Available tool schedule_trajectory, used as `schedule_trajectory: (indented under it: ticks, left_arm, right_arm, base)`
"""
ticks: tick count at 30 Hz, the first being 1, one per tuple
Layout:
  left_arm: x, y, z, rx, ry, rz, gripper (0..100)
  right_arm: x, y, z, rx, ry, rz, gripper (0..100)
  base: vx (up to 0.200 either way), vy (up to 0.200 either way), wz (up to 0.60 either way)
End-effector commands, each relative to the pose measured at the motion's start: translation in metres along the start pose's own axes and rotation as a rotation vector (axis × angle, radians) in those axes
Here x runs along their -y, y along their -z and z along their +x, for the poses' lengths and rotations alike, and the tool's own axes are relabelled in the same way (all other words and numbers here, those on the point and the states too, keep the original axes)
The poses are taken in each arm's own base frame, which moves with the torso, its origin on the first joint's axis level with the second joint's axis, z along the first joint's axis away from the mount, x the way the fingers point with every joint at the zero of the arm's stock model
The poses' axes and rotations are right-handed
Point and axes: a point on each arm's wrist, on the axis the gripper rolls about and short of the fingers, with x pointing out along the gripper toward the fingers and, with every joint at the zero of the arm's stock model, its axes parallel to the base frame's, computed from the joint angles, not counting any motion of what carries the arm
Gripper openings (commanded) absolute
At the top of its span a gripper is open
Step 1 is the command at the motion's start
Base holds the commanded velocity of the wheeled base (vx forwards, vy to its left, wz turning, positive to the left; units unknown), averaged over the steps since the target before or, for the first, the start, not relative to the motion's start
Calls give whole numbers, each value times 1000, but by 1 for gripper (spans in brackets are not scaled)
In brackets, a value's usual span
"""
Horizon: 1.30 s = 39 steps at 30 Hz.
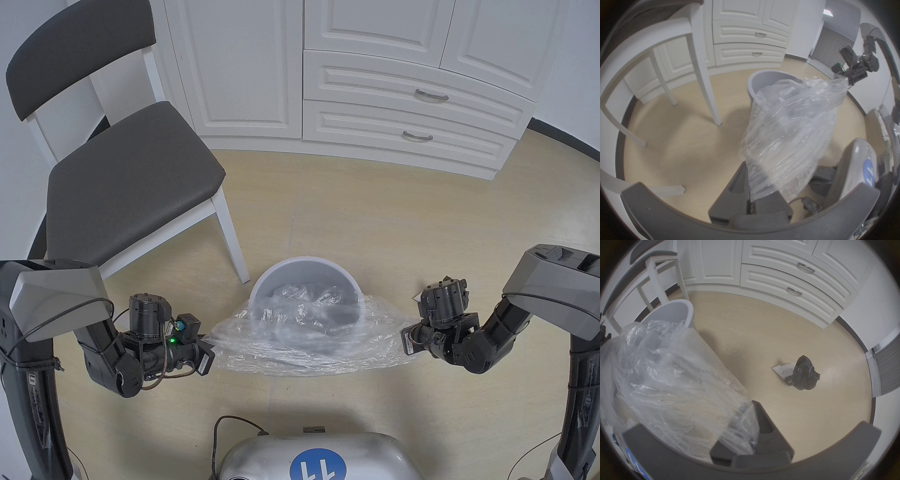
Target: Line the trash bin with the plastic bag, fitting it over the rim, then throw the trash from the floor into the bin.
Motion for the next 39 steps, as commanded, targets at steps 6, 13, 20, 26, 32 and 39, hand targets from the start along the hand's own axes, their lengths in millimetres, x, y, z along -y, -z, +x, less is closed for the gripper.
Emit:
schedule_trajectory:
  ticks: [6, 13, 20, 26, 32, 39]
  left_arm:
    - [15, 1, 37, 70, -103, -120, 0]
    - [15, -11, 40, 118, -109, -202, 0]
    - [15, -17, 28, 129, -102, -197, 0]
    - [18, -36, -6, 196, 16, -187, 0]
    - [21, -42, -14, 220, 77, -241, 0]
    - [22, -32, -5, 174, 79, -252, 0]
  right_arm:
    - [-6, -15, 18, 65, 56, 110, 0]
    - [-1, -20, 16, 80, 61, 130, 0]
    - [-2, -12, 16, 54, 59, 109, 0]
    - [5, -23, -12, 90, 42, 111, 0]
    - [17, -24, -37, 95, 48, 47, 0]
    - [15, -11, -30, 49, 29, 5, 0]
  base:
    - [0, 0, 0]
    - [0, 0, 0]
    - [0, 0, 0]
    - [0, 0, 0]
    - [0, 0, 0]
    - [0, 0, 0]
